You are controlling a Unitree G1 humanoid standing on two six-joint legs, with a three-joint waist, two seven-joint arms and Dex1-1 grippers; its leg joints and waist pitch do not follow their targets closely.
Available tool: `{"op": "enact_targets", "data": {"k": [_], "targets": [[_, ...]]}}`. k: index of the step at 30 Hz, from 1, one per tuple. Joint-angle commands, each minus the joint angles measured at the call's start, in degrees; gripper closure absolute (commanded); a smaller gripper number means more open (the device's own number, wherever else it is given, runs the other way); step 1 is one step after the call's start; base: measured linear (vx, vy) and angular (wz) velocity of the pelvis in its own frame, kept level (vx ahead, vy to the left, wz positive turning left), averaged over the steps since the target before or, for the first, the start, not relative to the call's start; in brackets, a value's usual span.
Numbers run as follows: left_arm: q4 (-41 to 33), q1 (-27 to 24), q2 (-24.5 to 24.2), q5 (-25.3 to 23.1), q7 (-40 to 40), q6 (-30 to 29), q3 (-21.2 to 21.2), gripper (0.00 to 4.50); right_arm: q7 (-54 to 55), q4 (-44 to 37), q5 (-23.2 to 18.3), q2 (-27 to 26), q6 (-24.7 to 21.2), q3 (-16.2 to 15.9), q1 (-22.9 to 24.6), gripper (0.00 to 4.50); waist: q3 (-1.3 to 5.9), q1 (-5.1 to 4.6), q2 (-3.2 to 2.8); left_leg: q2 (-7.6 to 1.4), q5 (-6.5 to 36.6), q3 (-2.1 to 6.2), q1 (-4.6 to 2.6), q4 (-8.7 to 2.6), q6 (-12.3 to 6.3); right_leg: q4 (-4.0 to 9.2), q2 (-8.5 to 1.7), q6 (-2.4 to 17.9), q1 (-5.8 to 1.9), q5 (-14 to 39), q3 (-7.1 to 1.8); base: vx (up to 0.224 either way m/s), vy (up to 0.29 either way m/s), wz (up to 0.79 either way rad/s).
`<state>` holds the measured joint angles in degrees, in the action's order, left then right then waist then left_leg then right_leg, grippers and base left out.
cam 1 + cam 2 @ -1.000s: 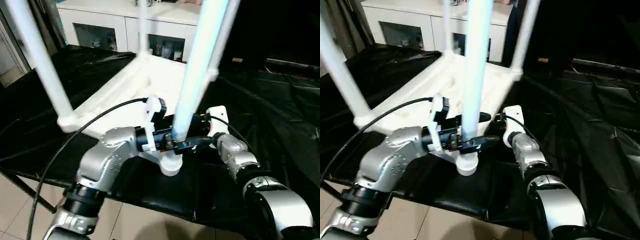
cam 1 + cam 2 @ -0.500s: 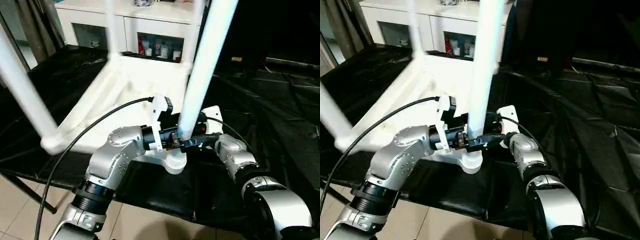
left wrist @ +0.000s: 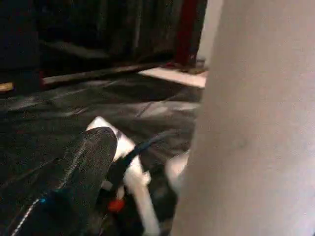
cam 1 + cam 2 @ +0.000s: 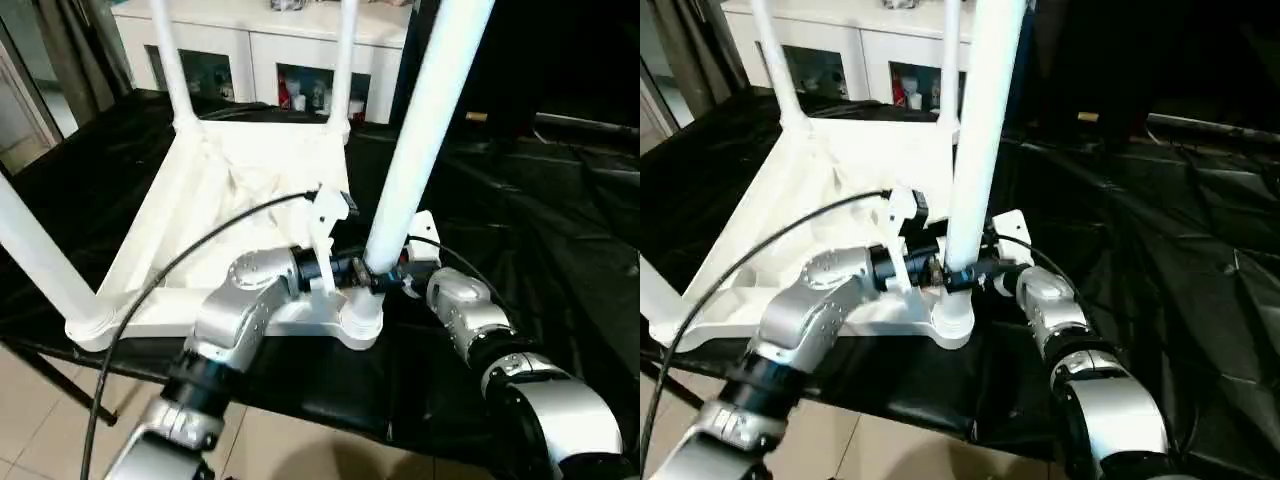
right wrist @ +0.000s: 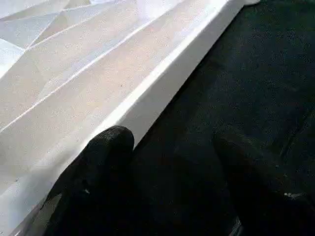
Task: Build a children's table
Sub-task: Rotate table base
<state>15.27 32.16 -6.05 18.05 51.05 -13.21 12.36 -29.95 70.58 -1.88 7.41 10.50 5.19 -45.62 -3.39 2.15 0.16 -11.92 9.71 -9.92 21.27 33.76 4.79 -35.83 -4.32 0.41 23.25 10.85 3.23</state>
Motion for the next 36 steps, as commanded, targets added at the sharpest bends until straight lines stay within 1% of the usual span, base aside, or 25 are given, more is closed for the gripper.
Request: {"op": "enact_targets", "data": {"k": [1, 5, 6, 7, 9, 11, 12, 15, 17, 19, 20, 21, 22, 23, 24, 25, 26, 27, 28, 29, 30, 31, 33, 34, 36], "targets": [[0.2, 0.0, -2.2, -1.1, 1.6, 0.6, -0.1, 0.01, -1.4, -0.7, -0.2, 2.1, 1.3, 0.7, -1.1, 1.38, 4.1, 0.58, -0.25, -0.94, 13.7, -0.17, -0.47, -3.56, -2.86, 4.27, -3.01, 16.1, -3.27, 7.9, -2.07, 0.0, 0.0, 0.0], [-1.5, -1.7, -6.7, 0.2, 7.6, -1.1, 0.2, 0.01, -6.8, -2.5, -0.5, 5.5, 2.5, 0.4, -0.7, 1.38, 3.91, 0.82, -0.27, -0.92, 14.7, -0.27, -0.49, -3.6, -2.73, 4.3, -2.82, 15.8, -3.23, 9.6, -2.0, 0.0, 0.0, 0.0], [-1.6, -2.2, -8.3, 0.1, 9.5, -1.3, 0.8, 0.01, -9.1, -3.3, -0.3, 6.4, 2.8, -0.2, -0.2, 1.38, 3.9, 0.9, -0.44, -0.93, 14.9, -0.3, -0.54, -3.6, -2.69, 4.28, -2.77, 15.8, -3.18, 9.8, -1.98, 0.0, 0.0, 0.0], [-1.3, -2.8, -11.7, -1.2, 12.8, -1.1, 2.2, 0.01, -14.8, -5.8, 0.8, 8.8, 3.8, -2.4, 1.2, 1.38, 3.87, 0.96, -0.54, -0.96, 15.7, -0.3, -0.43, -3.61, -2.61, 4.28, -2.68, 15.3, -3.19, 10.7, -1.9, 0.0, 0.0, 0.0], [-0.9, -2.9, -12.9, -1.9, 13.9, -0.7, 2.6, 0.01, -16.9, -7.0, 1.4, 9.9, 4.2, -3.3, 2.0, 1.38, 3.89, 0.99, -0.49, -1.0, 15.9, -0.27, -0.47, -3.62, -2.66, 4.31, -2.68, 15.1, -3.18, 10.9, -1.88, 0.0, 0.0, 0.0], [-0.3, -3.0, -14.7, -2.7, 15.7, -0.2, 3.4, 0.01, -20.0, -9.3, 2.1, 11.8, 5.1, -4.7, 3.6, 1.38, 3.92, 1.4, -0.77, -1.03, 14.8, -0.36, -0.56, -3.5, -2.76, 4.28, -2.73, 15.6, -3.07, 10.0, -1.98, 0.0, 0.0, 0.0], [0.4, -2.9, -15.5, -3.5, 16.4, 0.2, 3.9, 0.29, -21.4, -10.8, 2.3, 12.7, 5.4, -5.3, 4.5, 1.38, 3.87, 1.58, -0.8, -1.04, 14.8, -0.33, -0.53, -3.54, -2.78, 4.32, -2.73, 15.5, -3.08, 10.0, -1.98, 0.0, 0.0, 0.0], [2.9, -2.2, -17.0, -6.7, 16.5, 4.1, 5.3, 0.42, -26.5, -15.9, 1.5, 14.7, 4.6, -6.5, 7.2, 1.38, 3.97, 1.91, -0.57, -0.97, 14.5, -0.35, -0.52, -3.52, -3.18, 4.25, -2.61, 15.3, -3.16, 8.9, -2.0, 0.0, 0.0, 0.0], [4.8, -1.3, -18.0, -7.6, 17.4, 4.8, 5.8, 0.56, -30.4, -21.4, 0.3, 16.4, 2.2, -7.4, 9.7, 1.38, 3.97, 2.29, -0.54, -0.93, 14.0, -0.33, -0.49, -3.51, -3.26, 4.29, -2.64, 14.7, -3.24, 9.3, -2.03, 0.0, 0.0, 0.0], [6.1, -0.7, -18.6, -8.4, 18.1, 5.5, 6.3, 0.81, -31.9, -24.0, 0.0, 17.3, 1.2, -7.9, 10.9, 1.38, 3.91, 2.56, -0.57, -0.91, 14.1, -0.31, -0.6, -3.54, -3.42, 4.45, -2.58, 14.2, -3.15, 10.1, -2.06, 0.0, 0.0, 0.0], [7.7, 0.0, -19.7, -9.5, 20.4, 6.1, 7.4, 0.85, -33.4, -27.8, -0.2, 18.7, -0.2, -8.8, 12.8, 1.38, 3.86, 2.78, -0.54, -0.93, 14.3, -0.32, -0.72, -3.66, -3.35, 4.62, -2.57, 13.8, -3.05, 10.9, -2.06, 0.0, 0.0, 0.0], [7.7, 0.0, -19.7, -9.5, 20.5, 6.1, 7.5, 0.85, -33.5, -27.9, -0.2, 18.7, -0.2, -8.8, 12.8, 1.38, 3.84, 2.89, -0.46, -0.97, 14.4, -0.28, -0.75, -3.72, -3.31, 4.7, -2.6, 13.5, -3.1, 11.4, -2.09, 0.0, 0.0, 0.0], [8.3, 0.3, -20.0, -9.9, 21.4, 6.3, 7.9, 0.92, -33.7, -29.3, 0.0, 19.2, -0.7, -9.0, 13.5, 1.38, 3.93, 2.91, -0.56, -1.02, 14.6, -0.27, -0.71, -3.69, -2.91, 4.55, -2.84, 13.7, -2.98, 11.8, -2.12, 0.0, 0.0, 0.0], [9.0, 0.6, -20.2, -10.3, 21.8, 6.8, 8.3, 1.21, -33.3, -30.2, 0.5, 19.7, -0.9, -9.1, 14.1, 1.38, 3.87, 2.93, -0.66, -0.98, 14.6, -0.26, -0.71, -3.73, -2.56, 4.73, -2.79, 13.5, -3.0, 12.2, -2.14, 0.0, 0.0, 0.0], [9.7, 0.9, -20.2, -10.7, 22.0, 7.3, 8.4, 1.21, -33.4, -30.8, 0.5, 20.0, -1.3, -9.0, 14.5, 1.38, 3.86, 2.93, -0.85, -1.0, 14.8, -0.2, -0.72, -3.75, -2.38, 4.68, -2.82, 13.6, -2.96, 12.2, -2.16, 0.0, 0.0, 0.0], [10.1, 1.0, -20.2, -11.0, 22.0, 7.7, 8.5, 1.25, -33.5, -31.4, 0.4, 20.2, -1.5, -9.0, 14.9, 1.38, 3.95, 2.89, -0.71, -0.96, 14.6, -0.21, -0.68, -3.71, -2.23, 4.65, -2.83, 13.7, -3.03, 11.7, -2.15, 0.0, 0.0, 0.0], [10.9, 1.2, -20.1, -11.4, 21.9, 8.4, 8.5, 1.25, -33.9, -32.8, 0.3, 20.5, -2.4, -9.0, 15.6, 1.38, 3.92, 2.75, -0.9, -0.88, 14.7, -0.16, -0.53, -3.74, -2.12, 4.65, -2.79, 13.8, -3.14, 11.3, -2.11, 0.0, 0.0, 0.0], [11.2, 1.3, -20.1, -11.5, 21.9, 8.7, 8.5, 1.38, -34.0, -33.3, 0.3, 20.6, -2.7, -9.0, 15.9, 1.38, 3.89, 2.8, -0.85, -0.86, 14.8, -0.17, -0.58, -3.74, -2.23, 4.79, -2.7, 13.6, -3.14, 11.4, -2.1, 0.0, 0.0, 0.0], [12.7, 1.7, -20.3, -12.0, 22.3, 9.6, 8.6, 1.67, -35.8, -38.4, -1.2, 21.3, -6.2, -9.1, 18.3, 1.38, 3.92, 2.88, -0.86, -0.87, 14.7, -0.16, -0.58, -3.74, -2.41, 4.77, -2.68, 13.5, -3.22, 11.1, -2.11, 0.0, 0.0, 0.0], [13.2, 1.8, -20.5, -12.1, 22.6, 10.0, 8.7, 1.67, -36.7, -40.8, -2.0, 21.7, -7.9, -9.2, 19.4, 1.38, 3.85, 2.96, -0.81, -0.81, 14.8, -0.18, -0.61, -3.73, -2.59, 4.85, -2.59, 13.2, -3.23, 11.3, -2.11, 0.0, 0.0, 0.0], [13.6, 1.9, -20.5, -12.2, 23.0, 10.3, 8.6, 1.71, -37.2, -42.6, -2.7, 22.1, -9.3, -9.4, 20.2, 1.38, 3.91, 2.99, -1.04, -0.81, 14.7, -0.11, -0.57, -3.75, -2.69, 4.74, -2.59, 13.1, -3.3, 11.1, -2.12, 0.0, 0.0, 0.0], [13.7, 1.9, -20.5, -12.2, 23.1, 10.4, 8.6, 1.86, -37.5, -43.5, -3.0, 22.3, -9.9, -9.5, 20.7, 1.38, 3.98, 3.05, -0.93, -0.98, 14.7, -0.02, -0.59, -3.84, -2.78, 4.76, -2.71, 13.0, -3.29, 11.0, -2.08, 0.0, 0.0, 0.0], [14.7, 2.1, -20.6, -12.9, 23.1, 11.4, 8.7, 2.01, -38.6, -46.1, -3.6, 23.2, -11.3, -9.9, 22.1, 1.38, 3.94, 2.98, -1.42, -1.01, 15.5, 0.03, -0.7, -3.86, -2.5, 4.8, -2.73, 13.4, -3.16, 11.3, -2.02, 0.0, 0.0, 0.0], [14.8, 2.2, -20.7, -13.0, 23.1, 11.5, 8.7, 2.11, -38.7, -46.2, -3.7, 23.3, -11.4, -10.0, 22.2, 1.38, 3.89, 2.93, -1.21, -1.0, 16.1, -0.01, -0.7, -3.87, -2.37, 4.92, -2.75, 13.3, -3.15, 12.0, -2.02, 0.0, 0.0, 0.0], [18.0, 2.8, -20.8, -14.9, 22.2, 14.5, 9.1, 2.18, -40.4, -50.4, -4.7, 24.8, -13.2, -10.4, 24.6, 1.38, 3.84, 2.88, -1.25, -0.98, 16.3, -0.01, -0.69, -3.87, -2.38, 5.12, -2.84, 12.7, -3.2, 13.1, -2.13, 0.0, 0.0, 0.0]]}}
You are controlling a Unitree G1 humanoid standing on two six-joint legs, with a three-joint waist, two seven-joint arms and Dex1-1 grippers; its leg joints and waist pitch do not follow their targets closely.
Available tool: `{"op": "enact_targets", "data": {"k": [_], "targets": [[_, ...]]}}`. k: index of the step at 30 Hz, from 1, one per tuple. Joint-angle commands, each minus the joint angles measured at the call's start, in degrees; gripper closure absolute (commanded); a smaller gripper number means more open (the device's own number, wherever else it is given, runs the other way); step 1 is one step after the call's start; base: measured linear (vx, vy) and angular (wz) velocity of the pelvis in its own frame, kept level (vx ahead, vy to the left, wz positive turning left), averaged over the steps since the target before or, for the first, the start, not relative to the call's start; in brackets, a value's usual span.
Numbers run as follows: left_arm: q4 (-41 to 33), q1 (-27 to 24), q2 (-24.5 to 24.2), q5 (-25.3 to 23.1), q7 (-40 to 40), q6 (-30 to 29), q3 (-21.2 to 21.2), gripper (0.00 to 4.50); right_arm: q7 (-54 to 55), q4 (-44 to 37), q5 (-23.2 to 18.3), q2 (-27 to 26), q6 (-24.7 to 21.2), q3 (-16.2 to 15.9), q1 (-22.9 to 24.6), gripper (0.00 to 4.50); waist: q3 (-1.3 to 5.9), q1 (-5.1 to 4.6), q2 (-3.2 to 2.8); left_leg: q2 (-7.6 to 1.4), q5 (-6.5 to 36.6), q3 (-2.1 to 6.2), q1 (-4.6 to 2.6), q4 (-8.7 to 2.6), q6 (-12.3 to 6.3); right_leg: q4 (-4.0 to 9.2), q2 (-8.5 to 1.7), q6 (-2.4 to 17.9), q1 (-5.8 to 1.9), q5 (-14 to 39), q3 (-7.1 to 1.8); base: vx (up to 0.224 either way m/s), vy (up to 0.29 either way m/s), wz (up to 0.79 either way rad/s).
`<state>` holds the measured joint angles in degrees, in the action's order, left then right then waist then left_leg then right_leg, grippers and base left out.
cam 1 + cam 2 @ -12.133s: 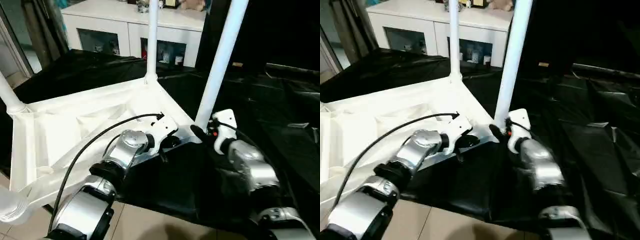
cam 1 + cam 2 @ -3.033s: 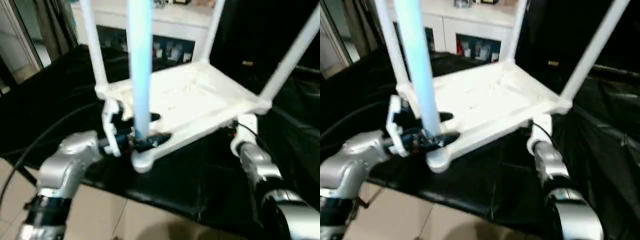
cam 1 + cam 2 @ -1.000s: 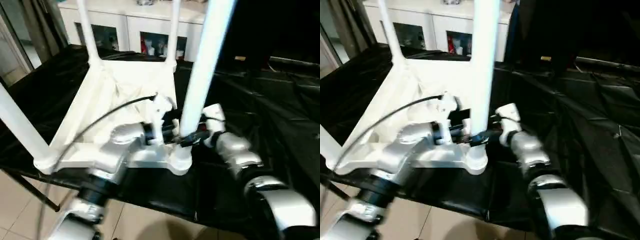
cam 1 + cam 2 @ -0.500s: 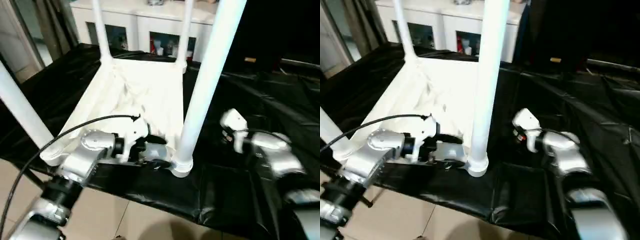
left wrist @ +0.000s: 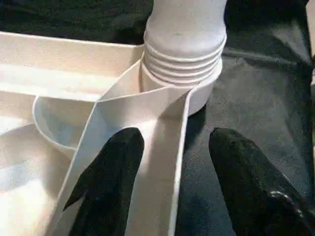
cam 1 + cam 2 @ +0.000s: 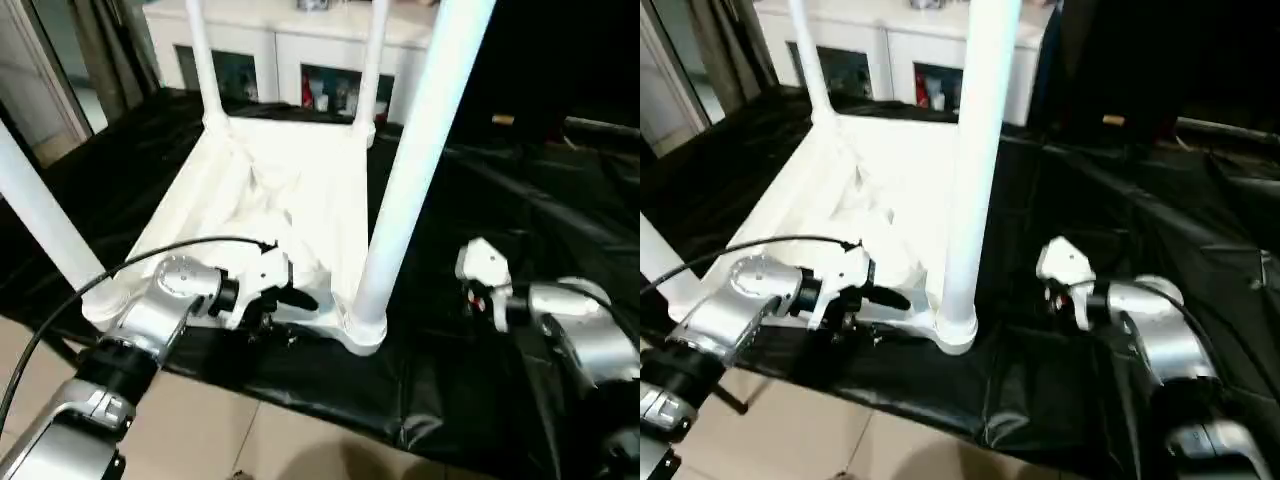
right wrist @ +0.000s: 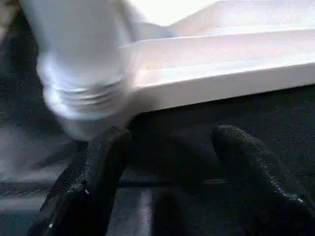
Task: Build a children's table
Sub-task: Rotate table base
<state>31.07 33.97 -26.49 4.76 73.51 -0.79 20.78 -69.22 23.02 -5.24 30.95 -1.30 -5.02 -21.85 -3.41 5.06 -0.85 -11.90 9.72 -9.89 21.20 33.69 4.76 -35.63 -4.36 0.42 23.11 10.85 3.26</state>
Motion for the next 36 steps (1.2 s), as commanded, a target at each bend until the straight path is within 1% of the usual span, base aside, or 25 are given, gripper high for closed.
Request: {"op": "enact_targets", "data": {"k": [1, 2, 4, 6, 7, 8, 9, 11, 13, 14, 15, 16, 18, 19, 21, 22, 24, 26, 27, 28, 30, 32, 34, 35, 36], "targets": [[3.3, 1.2, -0.2, -2.3, -0.8, 3.2, 0.7, 2.22, -1.3, -3.9, -1.5, 1.6, -2.0, -0.1, 1.4, 1.38, 3.83, -0.03, -0.31, -0.86, 16.0, -0.03, -0.57, -3.81, -2.4, 5.06, -2.72, 12.5, -3.1, 13.4, -2.13, 0.0, 0.0, 0.0], [3.8, 1.3, -0.1, -2.5, -1.0, 3.7, 0.7, 2.22, -1.4, -4.4, -1.5, 1.7, -2.2, -0.1, 1.7, 1.38, 3.93, 0.05, -0.19, -0.88, 15.7, -0.04, -0.64, -3.73, -2.36, 5.07, -2.78, 12.1, -3.12, 13.4, -2.17, 0.0, 0.0, 0.0], [4.1, 1.4, -0.1, -2.6, -1.1, 3.9, 0.8, 2.48, -1.4, -4.6, -1.5, 1.8, -2.3, -0.1, 1.8, 1.38, 4.01, -0.03, -0.26, -0.92, 15.0, 0.07, -0.49, -3.77, -2.31, 4.94, -2.89, 12.3, -3.17, 13.1, -2.09, 0.0, 0.0, 0.0], [6.4, 2.2, 0.4, -3.6, -1.4, 5.7, 0.9, 2.61, -1.0, -7.7, -1.7, 2.7, -4.5, 0.0, 3.0, 1.38, 3.91, 0.06, -0.36, -0.92, 15.3, -0.02, -0.64, -3.7, -2.29, 5.07, -2.75, 12.3, -3.04, 13.2, -2.12, 0.0, 0.0, 0.0], [7.4, 2.5, 0.4, -4.4, -1.5, 6.4, 1.3, 2.64, -1.0, -8.1, -1.7, 3.0, -4.8, -0.1, 3.2, 1.38, 3.88, -0.01, -0.38, -0.93, 15.4, 0.05, -0.52, -3.8, -2.3, 5.05, -2.77, 12.2, -3.07, 13.3, -2.1, 0.0, 0.0, 0.0], [7.9, 2.6, 0.4, -4.7, -1.6, 6.7, 1.4, 2.72, -0.7, -7.8, -1.3, 3.1, -4.2, -0.4, 3.2, 1.38, 3.96, 0.02, -0.51, -0.99, 15.6, 0.1, -0.63, -3.8, -2.14, 5.05, -2.91, 12.3, -3.03, 13.5, -2.11, 0.0, 0.0, 0.0], [8.1, 2.7, 0.4, -4.8, -1.6, 6.9, 1.4, 2.72, -0.6, -7.5, -1.0, 3.2, -3.7, -0.5, 3.1, 1.38, 3.94, -0.04, -0.43, -0.95, 15.7, 0.04, -0.63, -3.78, -2.06, 5.12, -2.87, 12.3, -3.0, 13.6, -2.11, 0.0, 0.0, 0.0], [8.9, 2.9, 0.7, -4.9, -1.7, 7.5, 1.2, 3.06, -0.3, -7.6, -0.8, 3.3, -3.7, -0.6, 3.1, 1.38, 3.9, 0.0, -0.35, -0.91, 15.7, 0.04, -0.62, -3.74, -1.93, 5.09, -2.92, 12.4, -3.04, 14.0, -2.1, 0.0, 0.0, 0.0], [10.2, 3.5, 0.9, -5.4, -2.1, 8.4, 0.9, 3.09, -0.1, -7.8, -1.1, 3.2, -4.2, -0.6, 3.0, 1.38, 3.94, 0.0, -0.35, -0.9, 15.4, 0.03, -0.56, -3.71, -2.01, 5.16, -2.98, 12.4, -3.09, 14.1, -2.12, 0.0, 0.0, 0.0], [10.2, 3.5, 0.9, -5.4, -2.1, 8.4, 0.9, 3.14, -0.1, -7.8, -1.1, 3.2, -4.2, -0.6, 3.0, 1.38, 3.88, 0.01, -0.36, -0.9, 15.5, 0.0, -0.58, -3.72, -2.06, 5.21, -2.94, 12.3, -3.02, 14.3, -2.12, 0.0, 0.0, 0.0], [11.0, 3.8, 1.0, -5.5, -2.0, 8.9, 0.6, 3.28, 0.0, -8.3, -1.3, 3.2, -4.6, -0.7, 3.2, 1.38, 3.87, 0.04, -0.15, -0.87, 15.6, -0.01, -0.59, -3.71, -2.09, 5.26, -2.93, 12.2, -3.03, 14.6, -2.09, 0.0, 0.0, 0.0], [11.2, 3.8, 1.0, -5.5, -1.9, 8.9, 0.6, 3.43, 0.0, -8.5, -1.3, 3.3, -4.8, -0.7, 3.2, 1.38, 3.87, 0.14, -0.32, -0.93, 15.8, 0.02, -0.68, -3.74, -2.05, 5.23, -3.02, 12.1, -2.98, 15.2, -2.1, 0.0, 0.0, 0.0], [11.4, 3.8, 0.9, -5.6, -1.5, 9.1, 0.7, 3.55, 0.0, -8.6, -1.2, 3.3, -4.8, -0.9, 3.2, 1.38, 3.78, 0.11, -0.3, -0.96, 16.4, 0.07, -0.65, -3.81, -1.91, 5.32, -3.07, 11.9, -2.97, 16.4, -2.1, 0.0, 0.0, 0.0], [11.6, 3.7, 0.8, -5.6, -1.3, 9.1, 0.7, 3.71, 0.0, -8.6, -1.2, 3.2, -4.8, -0.9, 3.1, 1.38, 3.8, 0.11, -0.12, -0.97, 16.4, 0.07, -0.66, -3.84, -1.9, 5.39, -3.09, 11.7, -2.97, 16.9, -2.09, 0.0, 0.0, 0.0], [12.1, 3.6, 0.9, -5.8, -1.2, 9.5, 0.5, 3.82, 0.1, -8.7, -1.3, 3.2, -4.9, -1.0, 3.0, 1.38, 3.71, 0.11, -0.22, -0.94, 16.7, 0.09, -0.65, -3.85, -1.91, 5.5, -3.1, 11.3, -2.88, 18.0, -2.07, 0.0, 0.0, 0.0], [12.4, 3.5, 1.2, -5.3, -1.1, 9.4, 0.1, 3.98, 0.2, -8.7, -1.6, 3.0, -4.8, -0.9, 2.8, 1.38, 3.72, 0.12, 0.0, -0.9, 16.6, 0.1, -0.65, -3.84, -1.9, 5.56, -3.14, 10.8, -2.88, 19.1, -2.07, 0.0, 0.0, 0.0], [12.2, 3.3, 1.7, -4.4, -1.0, 8.9, -0.6, 4.04, 0.2, -8.6, -1.9, 2.9, -4.8, -0.8, 2.7, 1.38, 3.72, 0.14, 0.13, -0.91, 16.4, 0.06, -0.66, -3.81, -2.0, 5.59, -3.17, 10.6, -2.84, 19.5, -2.09, 0.0, 0.0, 0.0], [12.2, 3.3, 2.1, -3.7, -0.9, 8.7, -1.2, 4.27, 0.2, -8.6, -2.1, 2.8, -4.8, -0.8, 2.7, 1.38, 3.69, 0.15, 0.03, -0.97, 16.6, 0.07, -0.71, -3.84, -1.99, 5.66, -3.18, 10.7, -2.74, 19.9, -2.1, 0.0, 0.0, 0.0], [10.4, 2.6, 3.5, -0.7, -0.7, 6.3, -3.1, 4.27, 0.7, -8.6, -2.8, 2.2, -4.8, -0.4, 2.8, 1.38, 3.7, 0.14, 0.01, -0.99, 16.4, 0.06, -0.68, -3.85, -1.96, 5.62, -3.21, 10.8, -2.78, 19.7, -2.11, 0.0, 0.0, 0.0], [9.9, 2.4, 3.8, 0.0, -0.8, 5.7, -3.5, 4.4, 0.8, -8.6, -3.0, 2.0, -4.8, -0.3, 2.8, 1.38, 3.77, 0.16, 0.02, -0.96, 15.8, 0.07, -0.58, -3.82, -2.03, 5.47, -3.24, 11.2, -2.89, 18.7, -2.07, 0.0, 0.0, 0.0], [6.5, 0.7, 5.8, 2.9, -1.7, 2.5, -5.0, 4.44, 2.0, -7.4, -4.7, 0.0, -5.4, 0.9, 2.2, 1.38, 3.89, 0.06, 0.33, -0.99, 14.6, 0.14, -0.31, -3.8, -2.36, 5.14, -3.27, 11.9, -3.06, 16.4, -2.03, 0.0, 0.0, 0.0], [4.8, -0.5, 7.1, 3.1, -3.2, 1.2, -4.8, 4.47, 2.9, -5.9, -5.8, -1.5, -6.4, 1.5, 1.2, 1.38, 4.17, -0.05, 0.36, -1.03, 12.3, 0.12, -0.2, -3.55, -3.15, 4.62, -3.23, 13.0, -3.18, 12.2, -2.06, 0.0, 0.0, 0.0], [4.5, -1.7, 9.5, 0.7, -8.0, 0.1, -3.7, 4.5, 3.7, -2.6, -4.9, -2.5, -6.0, 1.1, -0.4, 1.03, 4.12, -0.15, 0.73, -0.86, 11.2, -0.09, -0.14, -3.35, -3.94, 4.62, -3.12, 13.4, -3.15, 11.3, -2.02, 0.0, 0.0, 0.0], [4.8, -1.8, 10.5, -0.2, -10.1, -0.3, -3.5, 4.5, 3.9, -1.9, -4.8, -2.7, -5.8, 1.1, -0.8, 1.03, 4.1, -0.17, 0.64, -0.83, 11.1, -0.12, -0.16, -3.32, -3.97, 4.68, -3.09, 13.3, -3.13, 11.5, -2.01, 0.0, 0.0, 0.0], [5.5, -1.7, 11.4, -1.0, -12.1, 0.1, -3.6, 4.5, 4.0, -1.5, -5.1, -3.0, -6.1, 1.2, -1.1, 1.0, 4.15, -0.22, 1.02, -0.81, 11.0, -0.2, -0.21, -3.25, -4.08, 4.73, -3.05, 13.2, -3.15, 11.6, -1.98, 0.0, 0.0, 0.0]]}}
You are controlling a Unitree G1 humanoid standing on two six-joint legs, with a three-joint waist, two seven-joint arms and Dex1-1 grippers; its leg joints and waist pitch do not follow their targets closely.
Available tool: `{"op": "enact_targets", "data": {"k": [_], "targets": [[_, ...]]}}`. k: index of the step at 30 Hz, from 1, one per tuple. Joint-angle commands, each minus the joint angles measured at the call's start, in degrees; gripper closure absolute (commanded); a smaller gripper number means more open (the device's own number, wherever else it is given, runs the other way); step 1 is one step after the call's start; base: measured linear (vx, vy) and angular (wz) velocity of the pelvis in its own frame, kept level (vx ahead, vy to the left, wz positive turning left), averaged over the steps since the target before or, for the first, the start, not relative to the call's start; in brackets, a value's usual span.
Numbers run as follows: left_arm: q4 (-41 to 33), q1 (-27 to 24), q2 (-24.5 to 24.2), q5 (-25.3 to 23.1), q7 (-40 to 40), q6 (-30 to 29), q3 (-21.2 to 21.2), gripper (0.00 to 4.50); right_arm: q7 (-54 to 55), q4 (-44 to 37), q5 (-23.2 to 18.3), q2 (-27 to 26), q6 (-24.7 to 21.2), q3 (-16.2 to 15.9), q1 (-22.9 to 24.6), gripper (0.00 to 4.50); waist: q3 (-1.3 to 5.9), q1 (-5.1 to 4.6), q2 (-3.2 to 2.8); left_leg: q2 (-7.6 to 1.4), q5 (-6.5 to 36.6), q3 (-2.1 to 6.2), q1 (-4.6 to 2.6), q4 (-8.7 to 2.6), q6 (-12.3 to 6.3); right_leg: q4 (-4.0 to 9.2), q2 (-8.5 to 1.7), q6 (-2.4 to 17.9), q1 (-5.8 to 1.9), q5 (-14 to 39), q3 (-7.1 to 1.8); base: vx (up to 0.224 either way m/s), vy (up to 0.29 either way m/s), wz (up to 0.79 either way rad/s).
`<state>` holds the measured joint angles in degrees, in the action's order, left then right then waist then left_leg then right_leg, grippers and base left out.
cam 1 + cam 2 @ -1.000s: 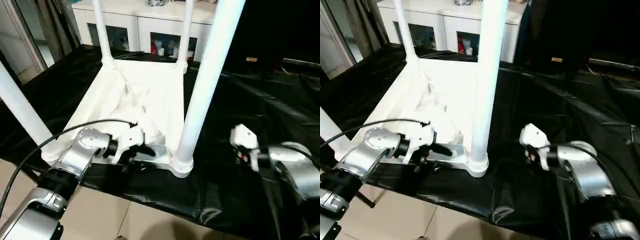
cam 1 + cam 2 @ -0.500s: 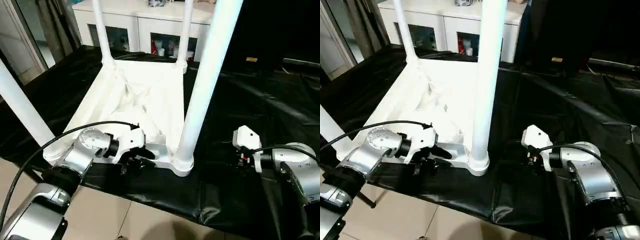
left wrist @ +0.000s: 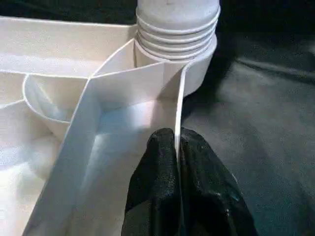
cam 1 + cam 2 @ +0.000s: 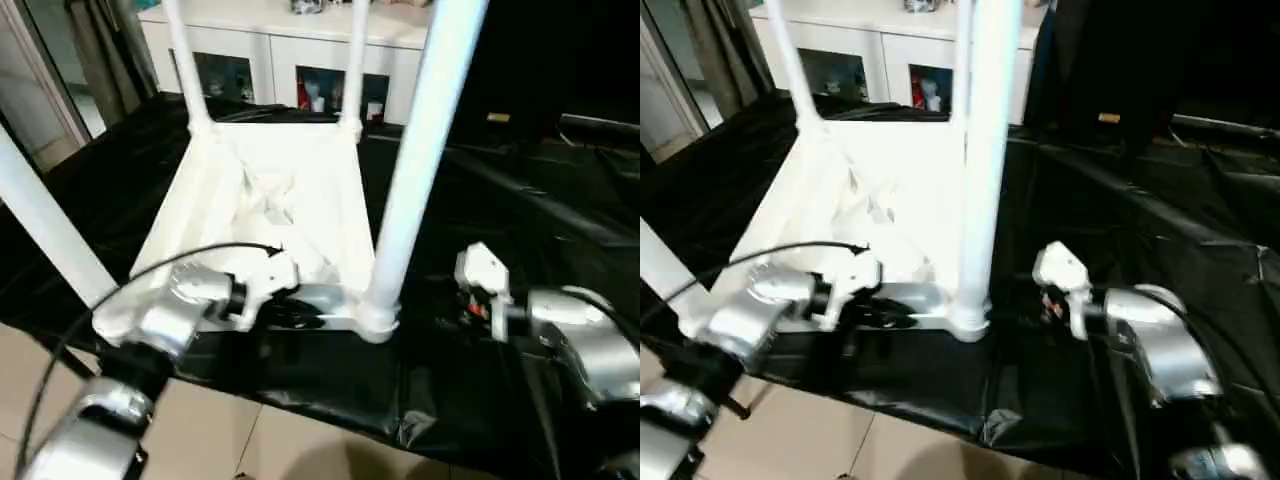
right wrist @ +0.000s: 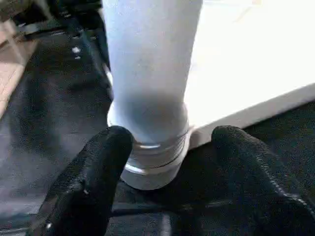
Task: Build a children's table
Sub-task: Rotate table base, then rotate leg to tighten
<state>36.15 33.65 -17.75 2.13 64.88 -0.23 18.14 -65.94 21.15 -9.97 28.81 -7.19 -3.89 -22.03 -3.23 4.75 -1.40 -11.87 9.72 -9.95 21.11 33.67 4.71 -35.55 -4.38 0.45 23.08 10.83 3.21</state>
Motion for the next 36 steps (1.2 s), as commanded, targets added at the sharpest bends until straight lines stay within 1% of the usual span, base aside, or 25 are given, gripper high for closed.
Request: {"op": "enact_targets", "data": {"k": [1, 2, 3, 4, 5, 6, 8, 9, 12, 14, 17, 19, 20, 21, 22, 24, 25, 26, 27, 29, 30, 32, 34, 36], "targets": [[1.1, -1.2, 3.6, 1.0, -5.4, -0.4, -1.3, 4.5, 0.8, 0.7, -0.6, -1.1, -0.4, 0.2, -1.5, 0.89, 3.86, 0.15, 2.04, -0.74, 10.5, -0.19, 0.04, -3.21, -4.46, 4.75, -3.08, 12.3, -3.23, 12.7, -1.95, 0.0, 0.0, 0.0], [1.2, -1.1, 3.7, 0.9, -5.5, -0.4, -1.4, 4.5, 0.8, 0.8, -0.7, -1.2, -0.4, 0.2, -1.5, 0.73, 3.89, 0.25, 1.83, -0.77, 10.5, -0.15, -0.01, -3.23, -4.6, 4.77, -3.13, 12.0, -3.2, 13.2, -1.95, 0.0, 0.0, 0.0], [1.0, -1.1, 3.8, 0.3, -6.1, -0.6, -1.5, 4.5, 0.9, 1.0, -0.4, -1.2, -0.2, -0.1, -2.0, 0.58, 3.91, 0.3, 2.19, -0.79, 10.2, -0.19, -0.06, -3.22, -4.7, 4.84, -3.16, 11.5, -3.18, 13.5, -1.98, 0.0, 0.0, 0.0], [0.7, -1.1, 3.6, 0.0, -6.2, -0.7, -1.4, 4.5, 1.0, 1.1, -0.3, -1.2, 0.1, -0.2, -2.1, 0.57, 3.95, 0.44, 1.99, -0.75, 9.6, -0.19, -0.06, -3.19, -4.81, 4.83, -3.18, 11.1, -3.16, 13.8, -2.02, 0.0, 0.0, 0.0], [0.4, -1.1, 3.3, -0.4, -6.0, -0.9, -1.3, 4.5, 0.9, 1.2, -0.2, -1.1, 0.2, -0.3, -2.2, 0.57, 3.89, 0.47, 1.96, -0.75, 9.6, -0.2, -0.04, -3.21, -4.86, 4.86, -3.17, 10.9, -3.08, 14.1, -2.05, 0.0, 0.0, 0.0], [-0.3, -1.3, 2.7, -0.9, -5.8, -1.3, -1.1, 4.5, 1.0, 1.5, 0.1, -1.0, 0.9, -0.5, -2.5, 0.5, 3.87, 0.57, 2.15, -0.75, 9.8, -0.19, -0.03, -3.24, -4.85, 4.88, -3.2, 10.5, -3.04, 14.8, -2.01, 0.0, 0.0, 0.0], [-1.2, -1.5, 1.9, -1.5, -6.0, -1.7, -1.0, 4.5, 1.9, 2.4, 1.0, -0.9, 2.6, -0.6, -2.9, 0.15, 3.87, 0.48, 1.9, -0.91, 10.3, -0.14, -0.13, -3.33, -4.28, 4.95, -3.28, 10.2, -2.87, 15.8, -2.02, 0.0, 0.0, 0.0], [-1.5, -1.6, 1.6, -1.5, -6.2, -2.0, -1.0, 4.5, 1.7, 2.6, 0.9, -0.9, 2.5, -0.7, -3.0, 0.15, 3.82, 0.37, 2.0, -0.88, 10.2, -0.12, -0.04, -3.37, -4.22, 4.9, -3.21, 10.3, -2.92, 15.6, -1.99, 0.0, 0.0, 0.0], [-1.8, -1.6, 0.3, -2.2, -5.8, -2.7, -0.8, 4.5, 1.5, 2.9, 1.2, -1.0, 2.6, -1.0, -3.2, 0.11, 3.85, 0.28, 1.87, -0.89, 10.2, -0.1, -0.05, -3.36, -4.29, 4.75, -3.18, 10.7, -2.95, 13.9, -2.06, 0.0, 0.0, 0.0], [-1.2, -1.4, -0.2, -2.5, -5.4, -3.2, -0.8, 4.5, 2.1, 2.7, 2.1, -1.0, 2.9, -1.8, -2.8, 0.11, 3.85, 0.13, 1.87, -0.81, 10.1, -0.12, 0.02, -3.36, -4.32, 4.68, -3.09, 11.1, -3.03, 12.7, -2.03, 0.0, 0.0, 0.0], [-1.3, -1.5, -0.5, -2.8, -4.8, -3.4, -0.4, 4.5, 2.9, 3.3, 2.4, -1.4, 2.7, -2.1, -2.8, 0.11, 3.86, -0.18, 1.91, -0.78, 10.6, -0.08, 0.0, -3.38, -4.11, 4.71, -3.12, 11.3, -3.11, 12.9, -2.01, 0.0, 0.0, 0.0], [-1.4, -1.5, -0.3, -2.9, -4.8, -3.5, -0.4, 4.5, 4.3, 4.2, 2.3, -2.3, 1.0, -2.1, -3.2, 0.11, 3.81, -0.45, 1.73, -0.76, 11.0, -0.06, -0.06, -3.43, -3.93, 4.76, -3.07, 11.7, -3.01, 13.0, -2.02, 0.0, 0.0, 0.0], [-1.4, -1.5, -0.2, -2.8, -4.8, -3.6, -0.4, 4.5, 4.3, 4.3, 2.1, -2.6, 0.5, -2.0, -3.4, 0.11, 3.82, -0.64, 1.76, -0.72, 11.5, -0.08, -0.06, -3.43, -3.84, 4.82, -3.0, 11.9, -3.05, 13.2, -1.98, 0.0, 0.0, 0.0], [-1.7, -1.5, 0.0, -2.7, -4.8, -4.0, -0.3, 4.5, 4.9, 4.8, 2.1, -3.1, 0.4, -2.0, -3.6, 0.39, 3.88, -0.69, 1.66, -0.79, 11.6, -0.08, -0.11, -3.41, -3.78, 4.81, -3.03, 12.1, -3.03, 12.8, -2.01, 0.0, 0.0, 0.0], [-1.8, -1.4, 0.2, -2.5, -4.9, -4.0, -0.3, 4.5, 5.6, 5.3, 2.2, -3.5, 0.6, -1.9, -3.9, 0.39, 3.87, -0.76, 1.7, -0.81, 11.6, -0.05, -0.06, -3.44, -3.74, 4.76, -3.06, 12.2, -3.07, 12.6, -2.0, 0.0, 0.0, 0.0], [-1.7, -1.3, 0.3, -2.4, -5.0, -4.0, -0.4, 4.5, 6.0, 5.9, 2.1, -4.0, 0.7, -1.7, -4.3, 0.49, 3.9, -0.84, 1.59, -0.84, 11.8, -0.04, -0.19, -3.46, -3.6, 4.74, -3.05, 12.5, -3.03, 12.3, -2.01, 0.0, 0.0, 0.0], [-1.5, -1.3, 0.3, -2.5, -4.8, -3.9, -0.3, 4.5, 6.0, 6.1, 2.2, -4.1, 1.0, -1.9, -4.4, 0.58, 3.9, -0.86, 1.57, -0.84, 11.8, -0.07, -0.2, -3.43, -3.6, 4.74, -3.03, 12.8, -3.04, 11.9, -2.03, 0.0, 0.0, 0.0], [-1.3, -1.2, 0.3, -2.6, -4.8, -3.9, -0.2, 4.5, 6.0, 6.2, 2.3, -4.1, 1.1, -2.0, -4.5, 0.84, 3.9, -0.86, 1.57, -0.84, 11.8, -0.07, -0.2, -3.43, -3.6, 4.74, -3.03, 12.8, -3.04, 11.9, -2.03, 0.0, 0.0, 0.0], [-1.2, -1.1, 0.3, -2.7, -4.9, -3.8, -0.2, 4.5, 6.0, 6.3, 2.4, -4.2, 1.2, -2.1, -4.5, 0.89, 3.93, -0.82, 1.56, -0.84, 11.3, -0.04, -0.1, -3.43, -3.7, 4.6, -3.02, 12.9, -3.2, 10.7, -2.04, 0.0, 0.0, 0.0], [-1.0, -1.0, 0.3, -2.6, -4.8, -3.8, -0.2, 4.5, 6.3, 6.5, 2.4, -4.5, 1.4, -2.3, -4.6, 0.96, 3.96, -0.8, 1.59, -0.84, 11.3, -0.07, -0.16, -3.4, -3.84, 4.57, -3.04, 13.0, -3.19, 10.4, -2.03, 0.0, 0.0, 0.0], [-0.9, -0.9, 0.3, -2.6, -4.9, -3.8, -0.2, 4.5, 6.5, 6.7, 2.1, -4.9, 1.4, -2.1, -4.7, 1.11, 3.91, -0.81, 1.52, -0.82, 11.4, -0.08, -0.14, -3.41, -3.85, 4.6, -3.04, 13.1, -3.17, 10.6, -2.03, 0.0, 0.0, 0.0], [-0.9, -0.9, 0.3, -2.7, -4.9, -3.8, -0.2, 4.5, 6.6, 6.8, 2.0, -5.2, 1.5, -2.1, -4.8, 1.38, 3.93, -0.78, 1.62, -0.88, 11.5, -0.07, -0.2, -3.43, -3.78, 4.6, -3.1, 13.1, -3.14, 11.0, -2.04, 0.0, 0.0, 0.0], [-1.0, -0.9, 0.2, -2.7, -4.8, -3.9, -0.2, 4.5, 6.6, 7.0, 2.0, -5.4, 1.6, -2.1, -4.9, 1.44, 3.95, -0.79, 1.61, -0.9, 11.3, -0.05, -0.18, -3.46, -3.71, 4.54, -3.07, 13.2, -3.18, 10.5, -2.03, 0.0, 0.0, 0.0], [-1.4, -1.2, 0.2, -2.6, -4.8, -4.0, -0.2, 4.5, 6.6, 7.2, 1.9, -5.6, 1.7, -2.2, -4.7, 1.65, 3.93, -0.81, 1.6, -0.9, 11.4, -0.06, -0.17, -3.47, -3.69, 4.53, -3.1, 13.2, -3.2, 10.3, -2.05, 0.0, 0.0, 0.0]]}}
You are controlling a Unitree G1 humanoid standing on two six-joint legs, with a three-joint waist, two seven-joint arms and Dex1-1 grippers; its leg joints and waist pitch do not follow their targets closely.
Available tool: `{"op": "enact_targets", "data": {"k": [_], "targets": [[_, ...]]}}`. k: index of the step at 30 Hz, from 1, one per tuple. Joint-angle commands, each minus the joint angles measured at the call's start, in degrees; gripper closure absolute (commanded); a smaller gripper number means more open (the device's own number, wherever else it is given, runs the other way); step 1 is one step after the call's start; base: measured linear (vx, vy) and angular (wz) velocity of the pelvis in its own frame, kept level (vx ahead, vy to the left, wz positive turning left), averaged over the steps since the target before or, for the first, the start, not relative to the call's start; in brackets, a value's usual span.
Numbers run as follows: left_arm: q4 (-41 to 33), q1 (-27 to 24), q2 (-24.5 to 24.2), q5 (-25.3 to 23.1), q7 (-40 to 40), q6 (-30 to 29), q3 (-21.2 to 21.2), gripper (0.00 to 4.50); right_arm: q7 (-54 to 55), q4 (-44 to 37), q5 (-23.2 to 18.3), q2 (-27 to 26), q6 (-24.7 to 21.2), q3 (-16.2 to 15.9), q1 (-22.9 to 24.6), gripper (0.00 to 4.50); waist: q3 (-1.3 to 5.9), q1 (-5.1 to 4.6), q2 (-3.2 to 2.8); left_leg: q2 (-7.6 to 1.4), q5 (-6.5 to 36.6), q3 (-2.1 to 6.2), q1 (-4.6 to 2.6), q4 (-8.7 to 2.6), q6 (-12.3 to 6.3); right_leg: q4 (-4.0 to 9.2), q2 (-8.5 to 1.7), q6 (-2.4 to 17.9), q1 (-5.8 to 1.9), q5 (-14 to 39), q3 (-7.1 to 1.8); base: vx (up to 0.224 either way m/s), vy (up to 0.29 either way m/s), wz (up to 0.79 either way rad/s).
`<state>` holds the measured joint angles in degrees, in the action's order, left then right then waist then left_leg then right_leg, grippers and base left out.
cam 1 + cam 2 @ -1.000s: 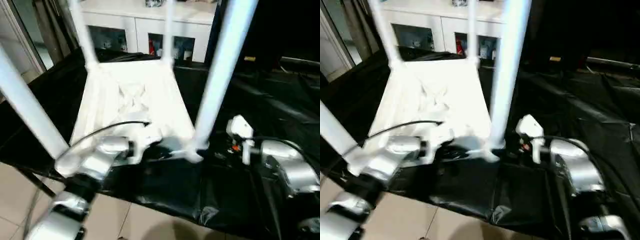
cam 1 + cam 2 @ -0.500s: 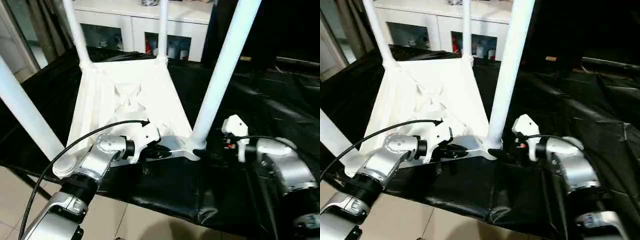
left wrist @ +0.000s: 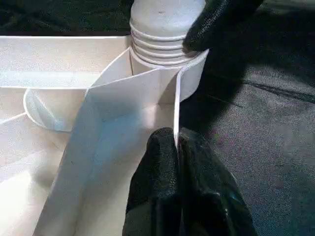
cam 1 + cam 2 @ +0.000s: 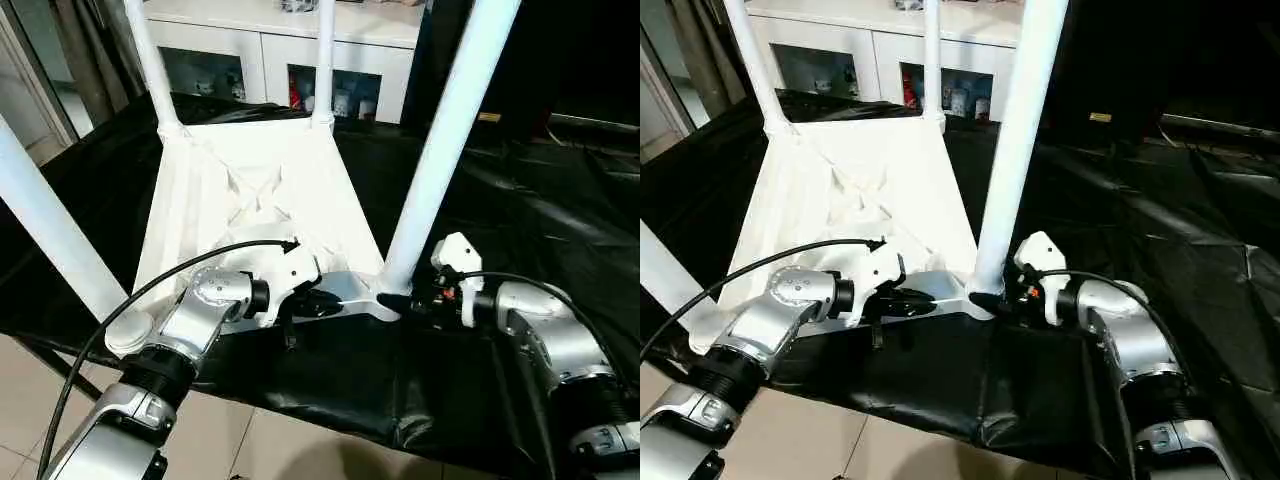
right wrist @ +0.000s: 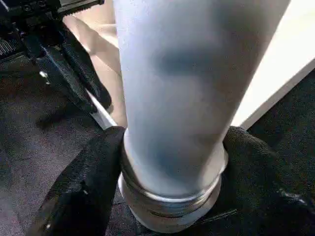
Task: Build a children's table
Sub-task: Rotate leg to tighten
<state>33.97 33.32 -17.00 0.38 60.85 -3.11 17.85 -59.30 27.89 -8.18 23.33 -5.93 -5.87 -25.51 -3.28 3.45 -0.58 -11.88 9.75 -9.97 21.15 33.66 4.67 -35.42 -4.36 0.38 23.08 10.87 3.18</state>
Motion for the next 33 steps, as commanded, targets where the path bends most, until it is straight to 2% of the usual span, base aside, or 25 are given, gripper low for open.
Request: {"op": "enact_targets", "data": {"k": [1, 6, 7, 9, 10, 11, 12, 14, 15, 18, 19, 20, 22, 24, 29, 30, 33], "targets": [[0.7, -1.1, -0.4, -0.7, -1.0, -1.3, -0.1, 4.5, 0.2, 0.7, 0.1, -0.4, 0.7, -0.3, -1.1, 1.68, 3.97, 0.49, 0.84, -0.85, 11.5, -0.07, -0.22, -3.43, -3.65, 4.45, -3.11, 13.2, -3.18, 10.6, -2.04, 0.0, 0.0, 0.0], [1.5, -1.0, 1.5, -1.1, -4.7, -2.4, -0.7, 4.5, 8.0, 3.1, 1.1, -3.3, 1.0, 1.5, -0.8, 1.76, 3.77, 0.11, 0.81, -0.82, 12.9, 0.03, -0.28, -3.67, -2.59, 4.82, -3.22, 12.3, -3.02, 14.2, -1.98, 0.0, 0.0, 0.0], [3.5, 0.2, 3.9, -2.3, -9.1, -2.9, -0.6, 4.5, 15.2, 5.2, 1.9, -6.2, 0.4, 2.8, -0.9, 1.77, 3.61, -0.24, 0.75, -0.72, 13.8, 0.02, -0.25, -3.81, -2.15, 5.12, -3.08, 11.5, -2.84, 16.5, -1.95, 0.0, 0.0, 0.0], [6.4, 2.2, 6.8, -3.9, -15.2, -4.1, -0.7, 4.5, 24.1, 7.0, 3.0, -9.6, -0.7, 4.1, -1.2, 1.77, 3.48, -0.45, 0.55, -0.64, 15.5, 0.1, -0.68, -3.88, -0.95, 5.55, -3.11, 10.5, -2.51, 20.1, -1.93, 0.0, 0.0, 0.0], [7.2, 2.7, 7.5, -4.3, -16.7, -4.4, -0.7, 4.5, 27.6, 7.6, 3.5, -10.8, -1.2, 4.6, -1.3, 1.78, 3.54, -0.49, 0.68, -0.55, 15.9, 0.11, -0.78, -3.88, -0.72, 5.7, -3.1, 10.1, -2.57, 21.0, -1.89, 0.0, 0.0, 0.0], [8.0, 3.4, 8.3, -4.6, -18.2, -4.8, -0.8, 4.5, 30.8, 8.1, 4.0, -12.1, -1.9, 4.8, -1.4, 1.78, 3.65, -0.49, 0.48, -0.55, 15.8, 0.3, -0.71, -4.01, -0.4, 5.65, -3.16, 9.8, -2.72, 21.2, -1.86, 0.0, 0.0, 0.0], [8.9, 4.1, 9.2, -4.8, -19.9, -5.5, -0.9, 4.5, 34.4, 8.5, 5.1, -13.5, -2.2, 4.7, -1.3, 1.78, 3.59, -0.63, 0.55, -0.59, 15.8, 0.29, -0.6, -4.11, -0.43, 5.78, -3.07, 9.5, -2.71, 21.2, -1.84, 0.0, 0.0, 0.0], [12.3, 6.7, 12.5, -6.0, -26.1, -5.8, -1.1, 4.5, 39.4, 9.3, 6.6, -16.1, -1.9, 4.1, -1.3, 1.78, 3.5, -0.7, 0.19, -0.48, 18.2, 0.35, -1.03, -4.12, 0.06, 6.18, -3.06, 8.8, -2.26, 23.3, -1.76, 0.0, 0.0, 0.0], [12.7, 6.9, 12.8, -6.3, -26.7, -5.5, -1.0, 4.5, 39.2, 9.3, 6.5, -16.7, -1.6, 3.9, -1.3, 1.78, 3.5, -0.74, 0.41, -0.43, 19.3, 0.32, -1.2, -4.09, -0.1, 6.52, -3.03, 8.4, -2.15, 24.3, -1.73, 0.0, 0.0, 0.0], [13.2, 7.4, 13.6, -7.2, -27.1, -3.5, -0.1, 4.5, 37.0, 8.5, 5.9, -18.7, 0.6, 2.5, -1.2, 1.78, 3.52, -0.58, 0.3, -0.41, 19.9, 0.46, -0.9, -4.25, -0.72, 6.83, -3.13, 7.5, -2.27, 25.1, -1.66, 0.0, 0.0, 0.0], [13.5, 7.4, 13.8, -7.2, -26.9, -3.1, -0.3, 4.5, 36.5, 8.4, 5.6, -19.2, 1.4, 2.8, -1.3, 1.78, 3.63, -0.44, 0.31, -0.54, 19.6, 0.5, -0.79, -4.32, -0.94, 6.63, -3.14, 7.7, -2.31, 23.7, -1.74, 0.0, 0.0, 0.0], [13.1, 7.1, 13.5, -6.8, -25.3, -2.3, -0.5, 4.5, 34.8, 8.0, 4.2, -19.3, 2.4, 3.6, -1.6, 1.08, 3.62, -0.41, 0.21, -0.57, 19.7, 0.49, -0.82, -4.34, -1.01, 6.59, -3.12, 7.9, -2.26, 23.2, -1.75, 0.0, 0.0, 0.0], [12.8, 7.0, 13.2, -6.6, -24.4, -2.0, -0.5, 4.5, 33.6, 7.7, 3.2, -19.3, 2.5, 4.1, -1.7, 1.08, 3.78, -0.24, 0.28, -0.62, 19.0, 0.48, -0.65, -4.32, -1.3, 6.36, -3.21, 8.5, -2.48, 21.2, -1.82, 0.0, 0.0, 0.0], [12.6, 6.7, 12.7, -6.3, -22.6, -1.1, -0.4, 4.5, 31.6, 6.9, 1.5, -18.9, 2.5, 4.6, -1.9, 0.88, 3.71, -0.24, 0.31, -0.66, 18.7, 0.46, -0.54, -4.4, -1.5, 6.14, -3.13, 9.2, -2.53, 19.6, -1.81, 0.0, 0.0, 0.0], [10.7, 5.0, 7.5, -5.4, -13.2, 2.2, 0.3, 4.5, 16.3, 3.4, -0.5, -10.1, 0.8, 3.1, -2.0, 0.38, 3.85, 0.12, 0.66, -0.63, 16.0, 0.27, -0.17, -4.08, -3.18, 5.88, -3.21, 10.5, -3.18, 16.2, -1.79, 0.0, 0.0, 0.0], [10.5, 4.6, 6.4, -5.4, -11.5, 3.4, 0.5, 4.5, 13.7, 2.8, -0.5, -8.5, 0.4, 2.8, -1.8, 0.38, 3.88, 0.07, 0.64, -0.61, 15.4, 0.23, -0.01, -4.05, -3.4, 5.73, -3.25, 10.5, -3.24, 15.8, -1.81, 0.0, 0.0, 0.0], [9.6, 3.7, 4.2, -4.2, -7.1, 5.1, 0.2, 4.5, 8.3, 1.9, -0.8, -4.7, 0.6, 2.3, -1.4, 0.38, 4.08, 0.32, 0.55, -0.78, 13.8, 0.11, -0.27, -3.88, -3.81, 5.63, -3.38, 11.2, -3.11, 14.7, -1.79, 0.0, 0.0, 0.0]]}}
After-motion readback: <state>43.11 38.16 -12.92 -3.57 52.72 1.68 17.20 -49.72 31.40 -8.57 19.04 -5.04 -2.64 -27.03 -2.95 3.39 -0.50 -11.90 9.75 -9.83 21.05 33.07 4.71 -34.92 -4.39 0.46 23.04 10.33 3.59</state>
